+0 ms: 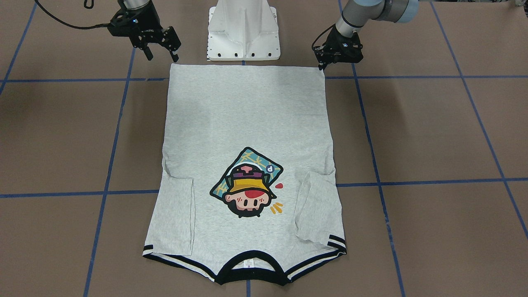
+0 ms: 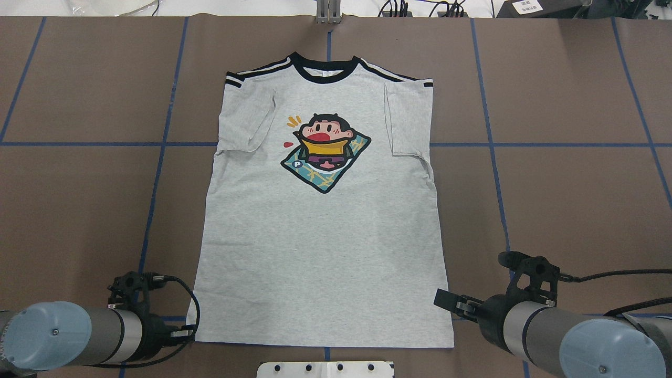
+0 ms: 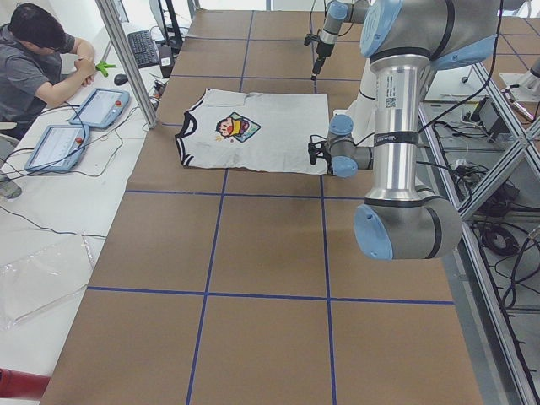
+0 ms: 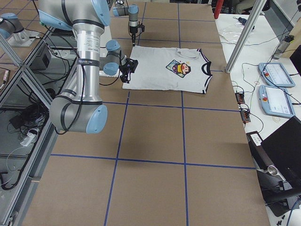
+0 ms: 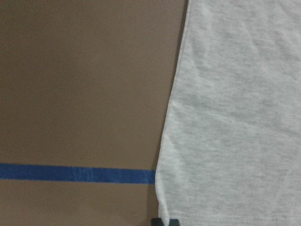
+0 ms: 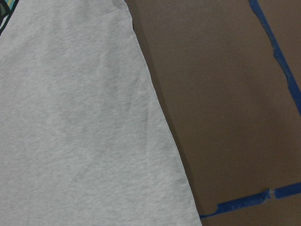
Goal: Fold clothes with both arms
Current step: 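Lower both grippers onto the hem corners at the table surface, then close both grippers on the hem corners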
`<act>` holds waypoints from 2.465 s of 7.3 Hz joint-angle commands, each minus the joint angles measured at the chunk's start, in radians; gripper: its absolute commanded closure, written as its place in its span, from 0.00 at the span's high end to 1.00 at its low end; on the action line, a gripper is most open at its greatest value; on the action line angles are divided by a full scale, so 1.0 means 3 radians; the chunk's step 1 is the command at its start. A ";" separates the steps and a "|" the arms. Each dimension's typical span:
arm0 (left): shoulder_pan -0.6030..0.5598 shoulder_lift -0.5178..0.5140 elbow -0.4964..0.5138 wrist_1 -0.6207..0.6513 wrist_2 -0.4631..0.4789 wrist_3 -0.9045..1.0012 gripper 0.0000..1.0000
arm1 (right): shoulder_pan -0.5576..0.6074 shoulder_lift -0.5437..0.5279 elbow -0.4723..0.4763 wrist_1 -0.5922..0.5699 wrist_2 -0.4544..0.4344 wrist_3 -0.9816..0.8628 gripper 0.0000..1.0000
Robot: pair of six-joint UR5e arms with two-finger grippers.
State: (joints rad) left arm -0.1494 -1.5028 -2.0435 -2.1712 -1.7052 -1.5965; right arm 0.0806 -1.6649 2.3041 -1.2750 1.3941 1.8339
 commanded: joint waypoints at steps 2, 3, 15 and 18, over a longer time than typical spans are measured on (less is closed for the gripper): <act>-0.0064 0.0024 -0.0371 -0.0003 -0.0027 0.0009 0.00 | -0.0089 -0.0146 0.0000 0.0148 -0.0050 0.0160 1.00; -0.0100 0.0009 -0.0484 -0.0003 -0.0028 0.0009 0.00 | -0.0181 -0.0248 -0.0021 0.0301 -0.0212 0.0242 1.00; -0.0192 -0.0002 -0.0644 -0.0023 0.0008 0.0004 0.00 | -0.0877 -0.0116 -0.0609 0.0563 -0.1118 0.0647 0.64; -0.0192 0.0024 -0.0659 -0.0018 0.0008 -0.0001 0.00 | -0.0918 -0.0116 -0.0609 0.0558 -0.1134 0.0647 0.53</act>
State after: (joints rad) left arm -0.2071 -1.4990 -2.2402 -2.1769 -1.7027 -1.5957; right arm -0.1915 -1.7001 2.1221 -1.1067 1.0552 2.0283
